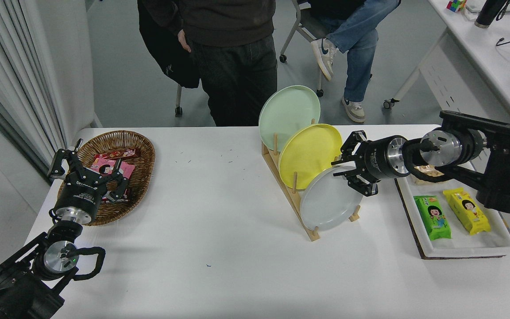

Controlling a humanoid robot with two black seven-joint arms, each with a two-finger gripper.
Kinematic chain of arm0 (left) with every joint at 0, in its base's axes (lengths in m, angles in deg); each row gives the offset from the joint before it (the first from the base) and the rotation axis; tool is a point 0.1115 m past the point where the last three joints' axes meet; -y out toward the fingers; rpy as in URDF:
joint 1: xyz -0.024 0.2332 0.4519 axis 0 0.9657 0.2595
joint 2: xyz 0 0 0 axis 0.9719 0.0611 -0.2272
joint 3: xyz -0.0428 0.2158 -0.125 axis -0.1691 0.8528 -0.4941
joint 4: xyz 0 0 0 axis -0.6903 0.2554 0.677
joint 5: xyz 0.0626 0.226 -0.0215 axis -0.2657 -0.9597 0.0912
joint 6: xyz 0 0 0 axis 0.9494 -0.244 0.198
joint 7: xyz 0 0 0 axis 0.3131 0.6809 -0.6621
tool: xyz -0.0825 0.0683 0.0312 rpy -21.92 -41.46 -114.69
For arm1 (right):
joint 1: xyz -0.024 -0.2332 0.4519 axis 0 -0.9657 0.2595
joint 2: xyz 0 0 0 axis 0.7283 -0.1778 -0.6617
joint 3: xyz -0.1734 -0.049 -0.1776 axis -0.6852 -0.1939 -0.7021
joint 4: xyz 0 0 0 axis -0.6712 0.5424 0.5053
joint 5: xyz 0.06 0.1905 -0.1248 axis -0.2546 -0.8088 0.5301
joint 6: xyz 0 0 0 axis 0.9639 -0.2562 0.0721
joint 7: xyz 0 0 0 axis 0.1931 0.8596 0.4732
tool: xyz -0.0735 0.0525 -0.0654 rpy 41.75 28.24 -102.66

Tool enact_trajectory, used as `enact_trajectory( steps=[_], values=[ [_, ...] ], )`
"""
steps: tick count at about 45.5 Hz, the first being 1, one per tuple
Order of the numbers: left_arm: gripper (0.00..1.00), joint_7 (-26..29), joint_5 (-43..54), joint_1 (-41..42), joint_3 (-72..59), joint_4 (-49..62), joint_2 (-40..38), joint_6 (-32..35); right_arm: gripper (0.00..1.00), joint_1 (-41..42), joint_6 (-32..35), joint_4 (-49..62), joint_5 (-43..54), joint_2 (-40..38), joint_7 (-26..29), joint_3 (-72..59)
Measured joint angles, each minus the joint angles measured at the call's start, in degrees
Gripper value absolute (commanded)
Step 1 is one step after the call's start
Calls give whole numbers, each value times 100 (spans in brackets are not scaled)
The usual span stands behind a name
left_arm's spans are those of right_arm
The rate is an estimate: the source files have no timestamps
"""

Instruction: Place the plate on the table

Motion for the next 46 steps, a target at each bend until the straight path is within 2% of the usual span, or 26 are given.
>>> enact_trajectory(
  steps=[11,15,27,38,46],
  values=[
    [98,0,0,0,0,0,0,0,20,-4,5,63,0,-1,8,4],
    [98,0,0,0,0,0,0,0,15,-4,6,74,0,-1,9,24],
    [98,0,0,0,0,0,0,0,13,-14,7,92,4,12,11,84],
    [98,0,0,0,0,0,0,0,5,-28,8,97,0,48,21,99],
    [98,0,0,0,0,0,0,0,3,-44,8,98,-1,74,84,108]
  ],
)
